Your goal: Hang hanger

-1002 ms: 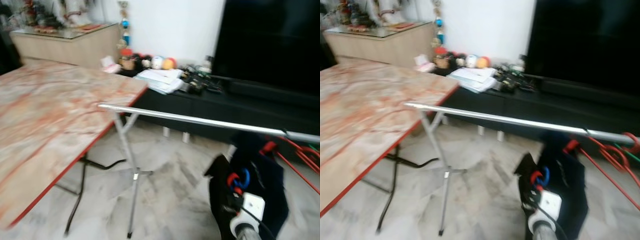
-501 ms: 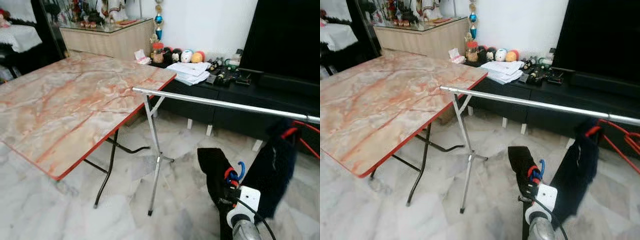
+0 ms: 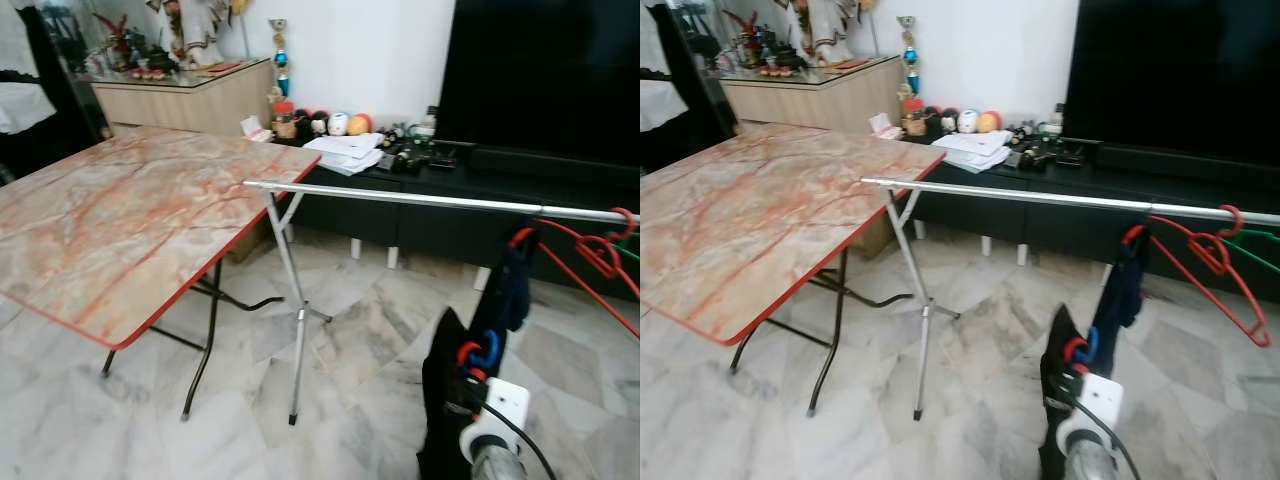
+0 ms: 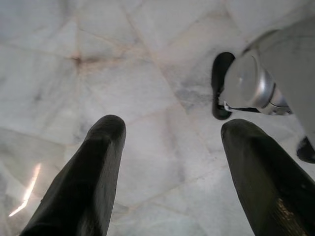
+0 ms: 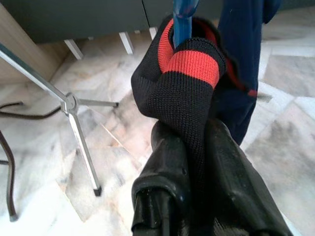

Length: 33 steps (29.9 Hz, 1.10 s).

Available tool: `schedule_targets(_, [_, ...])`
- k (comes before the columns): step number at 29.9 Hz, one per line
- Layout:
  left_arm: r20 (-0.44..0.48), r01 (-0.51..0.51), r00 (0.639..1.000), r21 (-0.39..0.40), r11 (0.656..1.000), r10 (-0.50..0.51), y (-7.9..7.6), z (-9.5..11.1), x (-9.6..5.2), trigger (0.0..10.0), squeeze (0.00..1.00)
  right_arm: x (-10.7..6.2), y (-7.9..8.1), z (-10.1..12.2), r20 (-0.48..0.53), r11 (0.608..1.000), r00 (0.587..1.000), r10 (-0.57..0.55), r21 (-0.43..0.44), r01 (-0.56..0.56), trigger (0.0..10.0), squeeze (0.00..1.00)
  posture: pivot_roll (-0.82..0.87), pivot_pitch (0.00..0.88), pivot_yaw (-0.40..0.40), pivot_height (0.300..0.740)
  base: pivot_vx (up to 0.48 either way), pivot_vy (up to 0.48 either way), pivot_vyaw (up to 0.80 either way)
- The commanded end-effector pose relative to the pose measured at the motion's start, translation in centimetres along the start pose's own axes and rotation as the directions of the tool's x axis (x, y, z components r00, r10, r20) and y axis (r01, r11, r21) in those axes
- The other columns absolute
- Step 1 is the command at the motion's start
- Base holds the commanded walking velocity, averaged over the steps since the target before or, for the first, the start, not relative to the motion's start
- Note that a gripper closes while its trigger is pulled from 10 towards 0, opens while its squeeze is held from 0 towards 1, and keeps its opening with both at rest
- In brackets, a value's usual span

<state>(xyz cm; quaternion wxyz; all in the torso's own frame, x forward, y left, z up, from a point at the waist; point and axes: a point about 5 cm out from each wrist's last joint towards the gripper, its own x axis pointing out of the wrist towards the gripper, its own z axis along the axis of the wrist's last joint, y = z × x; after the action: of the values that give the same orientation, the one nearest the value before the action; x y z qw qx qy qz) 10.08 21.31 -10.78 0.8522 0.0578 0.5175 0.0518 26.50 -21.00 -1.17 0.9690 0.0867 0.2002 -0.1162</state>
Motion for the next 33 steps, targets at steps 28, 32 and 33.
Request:
schedule_targets(28, [0.018, -0.009, 1.0, 0.014, 1.0, 0.009, 0.68, 0.38, 0.04, 10.0, 0.0, 0.36, 0.71, 0.67, 0.02, 1.0, 1.0, -0.006, 0.011, 0.006, 10.0, 0.0, 0.15, 0.0, 0.038, 0.74, 0.0, 0.206, 0.0])
schedule_targets(32, [0.022, -0.007, 1.0, 0.013, 1.0, 0.006, 0.7, 0.44, 0.04, 10.0, 0.0, 0.38, 0.71, 0.68, 0.019, 1.0, 1.0, -0.013, 0.012, 0.012, 10.0, 0.0, 0.15, 0.0, 0.041, 0.74, 0.0, 0.0, 0.0])
schedule_targets(33, [0.023, -0.006, 1.0, 0.013, 1.0, 0.006, 0.71, 0.46, 0.04, 10.0, 0.0, 0.37, 0.68, 0.68, 0.021, 1.0, 1.0, -0.015, 0.012, 0.015, 10.0, 0.0, 0.15, 0.0, 0.042, 0.74, 0.0, 0.0, 0.0])
